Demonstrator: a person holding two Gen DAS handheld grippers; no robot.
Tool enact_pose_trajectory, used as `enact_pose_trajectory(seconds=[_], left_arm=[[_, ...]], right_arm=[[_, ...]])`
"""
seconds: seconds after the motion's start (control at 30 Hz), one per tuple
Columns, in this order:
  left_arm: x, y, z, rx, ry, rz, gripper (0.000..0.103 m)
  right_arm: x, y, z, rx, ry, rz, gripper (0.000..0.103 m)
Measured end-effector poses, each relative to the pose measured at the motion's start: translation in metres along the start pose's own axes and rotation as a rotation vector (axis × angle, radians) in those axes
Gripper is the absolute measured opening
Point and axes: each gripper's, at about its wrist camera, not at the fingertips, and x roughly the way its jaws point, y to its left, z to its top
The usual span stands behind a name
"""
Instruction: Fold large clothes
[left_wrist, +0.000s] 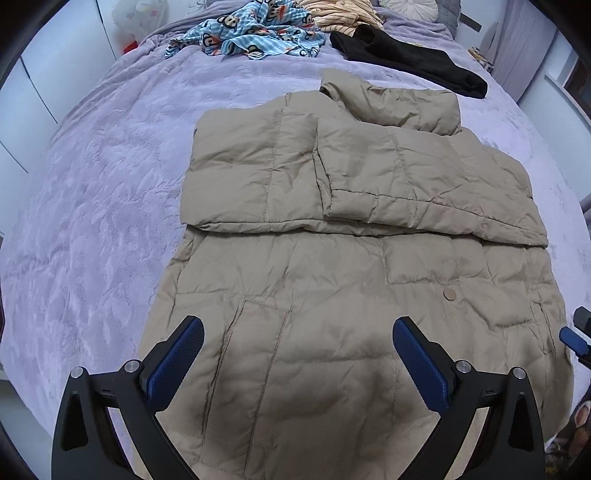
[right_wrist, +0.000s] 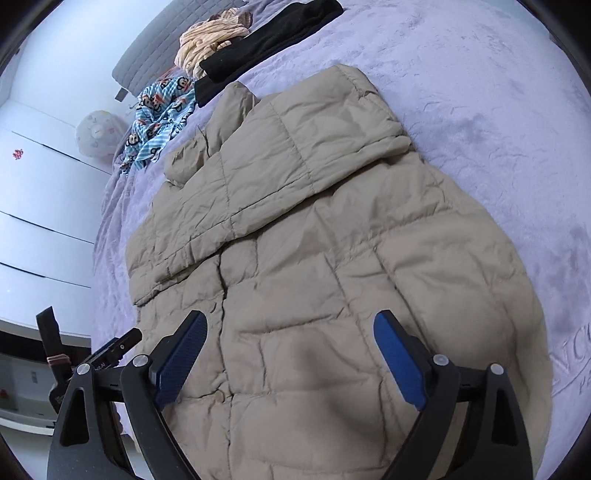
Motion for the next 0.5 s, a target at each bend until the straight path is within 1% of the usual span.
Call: enact_pose_trajectory(seconds=[0.13, 0.23, 0.3, 0.4, 0.5], left_arm=[[-0.014, 0.008, -0.015, 0.025, -0.005, -0.010, 0.102], [-0.022, 0.011, -0.028, 0.058, 0.001, 0.001, 0.102], [-0.026, 0.016, -0.037, 0.059, 0.012, -0.002, 0.102], [-0.033, 0.028, -0.053, 0.023, 0.039, -0.014, 0.102], [-0.037, 0.040, -0.071, -0.032, 0.074, -0.004, 0.102]], right_arm=[[-0.007, 0.006, -0.021, 0.043, 0.011, 0.023, 0.093], [-0.009, 0.008, -0.038, 0.082, 0.062, 0.056, 0.093], [-0.010, 0.006, -0.047, 0.112, 0.079, 0.067, 0.093], [-0.011, 0.006, -0.058, 0.147, 0.102, 0.067, 0.093], [-0.015, 0.007, -0.066, 0.160, 0.125, 0.054, 0.093]])
